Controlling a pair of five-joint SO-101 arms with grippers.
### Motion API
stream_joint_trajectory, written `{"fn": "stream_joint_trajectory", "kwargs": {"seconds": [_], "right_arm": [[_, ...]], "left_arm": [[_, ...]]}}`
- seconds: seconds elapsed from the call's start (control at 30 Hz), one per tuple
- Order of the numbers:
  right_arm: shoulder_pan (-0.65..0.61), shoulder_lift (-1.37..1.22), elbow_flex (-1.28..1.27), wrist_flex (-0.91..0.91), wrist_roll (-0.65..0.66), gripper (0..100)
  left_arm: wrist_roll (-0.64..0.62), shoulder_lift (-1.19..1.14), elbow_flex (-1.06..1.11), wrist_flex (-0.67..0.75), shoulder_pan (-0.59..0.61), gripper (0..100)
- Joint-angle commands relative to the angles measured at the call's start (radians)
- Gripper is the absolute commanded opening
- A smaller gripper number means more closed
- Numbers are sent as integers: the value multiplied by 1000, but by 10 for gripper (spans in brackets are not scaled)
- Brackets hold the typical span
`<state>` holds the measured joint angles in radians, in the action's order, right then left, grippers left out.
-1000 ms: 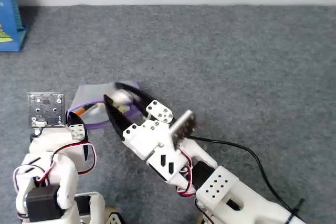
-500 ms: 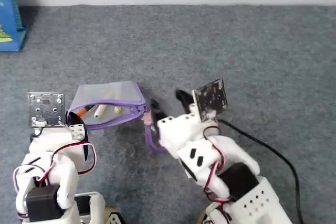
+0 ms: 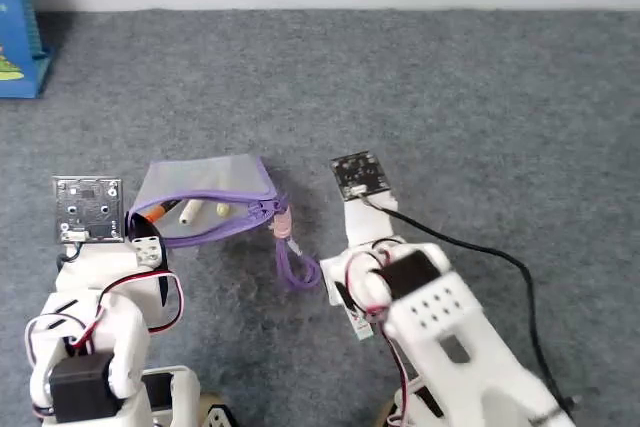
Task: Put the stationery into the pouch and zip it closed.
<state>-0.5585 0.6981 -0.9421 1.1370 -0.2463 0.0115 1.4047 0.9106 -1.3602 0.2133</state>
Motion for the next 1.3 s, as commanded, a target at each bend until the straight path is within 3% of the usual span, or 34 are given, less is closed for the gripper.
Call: {"fn": "stream_joint_trajectory", "kwargs": {"seconds": [0.0,0.33,0.6,0.8,0.87,0.97,1.27], "right_arm": [[8,-122,32,-7,-11,169],[5,-337,34,-117,-9,166],[-125,-375,34,-136,-12,165],[-120,-375,25,-134,-12,165],[-119,-375,12,-134,-12,139],[-114,-364,12,-128,-11,0],[-107,-179,12,-33,-6,7]], "left_arm": [[-9,-6,-1,11,9,12],[-9,-6,-1,12,8,12],[-9,-8,-1,12,9,12],[-6,-6,8,14,9,12],[-6,-6,8,14,9,12],[-6,-6,8,14,9,12],[-6,-6,8,14,9,12]]}}
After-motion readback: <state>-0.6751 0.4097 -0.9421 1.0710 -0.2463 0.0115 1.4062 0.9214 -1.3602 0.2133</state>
